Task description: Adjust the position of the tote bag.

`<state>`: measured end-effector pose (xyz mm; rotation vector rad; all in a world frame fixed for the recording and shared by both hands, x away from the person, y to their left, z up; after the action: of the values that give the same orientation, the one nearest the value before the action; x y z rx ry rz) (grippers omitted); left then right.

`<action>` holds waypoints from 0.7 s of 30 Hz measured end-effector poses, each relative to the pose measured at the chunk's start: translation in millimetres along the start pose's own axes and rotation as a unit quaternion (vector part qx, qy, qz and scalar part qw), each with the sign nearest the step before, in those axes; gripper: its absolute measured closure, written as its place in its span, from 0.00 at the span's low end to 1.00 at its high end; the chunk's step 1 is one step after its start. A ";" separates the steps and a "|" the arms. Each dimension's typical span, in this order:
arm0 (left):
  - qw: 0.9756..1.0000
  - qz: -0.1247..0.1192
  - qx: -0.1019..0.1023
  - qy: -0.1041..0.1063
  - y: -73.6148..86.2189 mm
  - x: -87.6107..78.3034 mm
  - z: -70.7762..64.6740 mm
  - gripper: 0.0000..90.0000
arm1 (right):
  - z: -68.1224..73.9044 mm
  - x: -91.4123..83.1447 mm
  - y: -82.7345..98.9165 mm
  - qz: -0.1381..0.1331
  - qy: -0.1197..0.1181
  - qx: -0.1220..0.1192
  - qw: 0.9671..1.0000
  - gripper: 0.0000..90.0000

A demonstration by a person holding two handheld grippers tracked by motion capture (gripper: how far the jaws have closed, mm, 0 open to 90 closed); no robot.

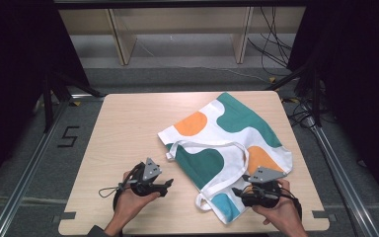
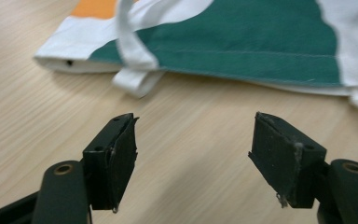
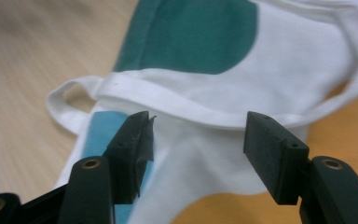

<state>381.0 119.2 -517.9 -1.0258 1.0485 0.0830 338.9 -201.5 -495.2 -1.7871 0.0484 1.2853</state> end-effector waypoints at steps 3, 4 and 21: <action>1.000 0.010 -0.011 -0.011 6.4 -0.1 11.3 0.33 | 16.2 4.6 -0.2 0.005 -0.013 -0.004 1.000 0.44; 1.000 0.012 -0.016 -0.015 8.2 -0.2 15.1 0.33 | 19.9 5.0 0.1 0.011 -0.018 -0.002 1.000 0.43; 0.999 0.030 -0.015 -0.025 15.1 2.0 25.4 0.31 | 62.3 33.0 15.2 0.078 0.003 -0.061 0.995 0.39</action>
<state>391.5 145.4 -526.7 -1.0140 1.0357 0.1731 300.6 -153.7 -533.3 -1.9217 0.1161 1.4199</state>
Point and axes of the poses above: each handheld gripper's, and its own axes: x roughly forward along the jaws, y roughly out of its underside, z roughly to its left, the point moved 5 cm from there along x, roughly forward along the jaws, and after that the axes turned 8 degrees about z, right-handed, at the moved point
